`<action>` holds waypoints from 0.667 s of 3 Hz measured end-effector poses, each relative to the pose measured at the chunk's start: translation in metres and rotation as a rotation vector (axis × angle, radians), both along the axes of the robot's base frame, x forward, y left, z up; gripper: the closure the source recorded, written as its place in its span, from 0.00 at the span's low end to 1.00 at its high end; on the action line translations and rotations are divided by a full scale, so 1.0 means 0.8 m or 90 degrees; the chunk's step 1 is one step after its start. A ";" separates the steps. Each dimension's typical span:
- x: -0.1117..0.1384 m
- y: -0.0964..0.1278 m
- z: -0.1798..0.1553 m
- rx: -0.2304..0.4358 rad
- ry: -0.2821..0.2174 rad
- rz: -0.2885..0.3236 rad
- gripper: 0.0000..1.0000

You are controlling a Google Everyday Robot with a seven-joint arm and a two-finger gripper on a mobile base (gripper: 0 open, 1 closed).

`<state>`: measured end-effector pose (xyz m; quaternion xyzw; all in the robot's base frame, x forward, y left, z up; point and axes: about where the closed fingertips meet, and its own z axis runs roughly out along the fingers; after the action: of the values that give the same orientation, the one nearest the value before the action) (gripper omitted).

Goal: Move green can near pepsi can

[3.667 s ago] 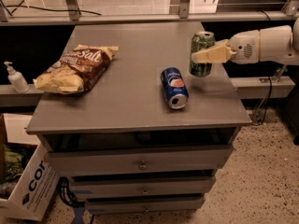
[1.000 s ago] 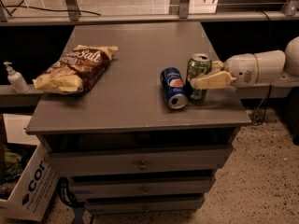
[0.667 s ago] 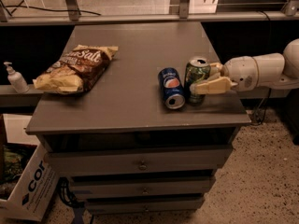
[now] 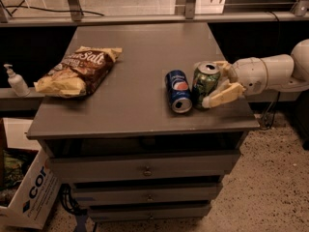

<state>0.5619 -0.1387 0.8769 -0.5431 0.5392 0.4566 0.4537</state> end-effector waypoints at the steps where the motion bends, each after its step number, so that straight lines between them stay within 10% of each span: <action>1: -0.004 -0.002 0.004 0.000 -0.011 0.004 0.00; 2: -0.002 -0.016 0.011 -0.009 -0.021 -0.018 0.00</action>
Offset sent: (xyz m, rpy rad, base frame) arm -0.0014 -0.0336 0.0168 -0.0343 -0.0510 -0.0754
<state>0.5606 -0.1514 0.8860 -0.5461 0.5424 0.4377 0.4648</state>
